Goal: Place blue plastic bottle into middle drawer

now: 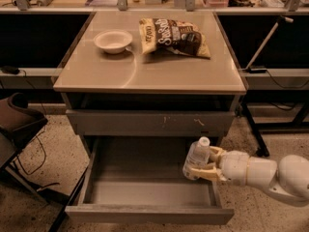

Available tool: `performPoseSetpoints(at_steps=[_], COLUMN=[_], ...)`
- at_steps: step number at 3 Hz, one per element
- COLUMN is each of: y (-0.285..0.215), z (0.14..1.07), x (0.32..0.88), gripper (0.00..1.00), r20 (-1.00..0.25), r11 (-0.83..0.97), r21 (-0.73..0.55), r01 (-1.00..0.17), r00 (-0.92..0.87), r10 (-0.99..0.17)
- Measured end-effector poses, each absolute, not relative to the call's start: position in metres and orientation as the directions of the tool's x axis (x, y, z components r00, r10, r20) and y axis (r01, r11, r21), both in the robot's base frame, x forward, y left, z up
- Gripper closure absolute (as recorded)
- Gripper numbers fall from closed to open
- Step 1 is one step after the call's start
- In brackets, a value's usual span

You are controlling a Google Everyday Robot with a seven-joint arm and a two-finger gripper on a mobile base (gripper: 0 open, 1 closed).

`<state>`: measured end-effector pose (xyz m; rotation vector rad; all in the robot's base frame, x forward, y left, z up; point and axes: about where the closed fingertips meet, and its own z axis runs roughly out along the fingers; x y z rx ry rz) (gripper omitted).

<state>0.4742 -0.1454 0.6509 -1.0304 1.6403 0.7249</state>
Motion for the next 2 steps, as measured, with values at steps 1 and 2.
performPoseSetpoints(at_steps=[1, 2], y=[-0.1392, -0.1384], z=[0.5905, 0.5859], x=[0.4775, 0.4783], gripper=[1.0, 1.0], r20=[-0.953, -0.954], r11=[0.48, 0.485], r21=[0.012, 0.02], r01=[-0.877, -0.874], r00=[-0.155, -0.161], r10=[-0.261, -0.252])
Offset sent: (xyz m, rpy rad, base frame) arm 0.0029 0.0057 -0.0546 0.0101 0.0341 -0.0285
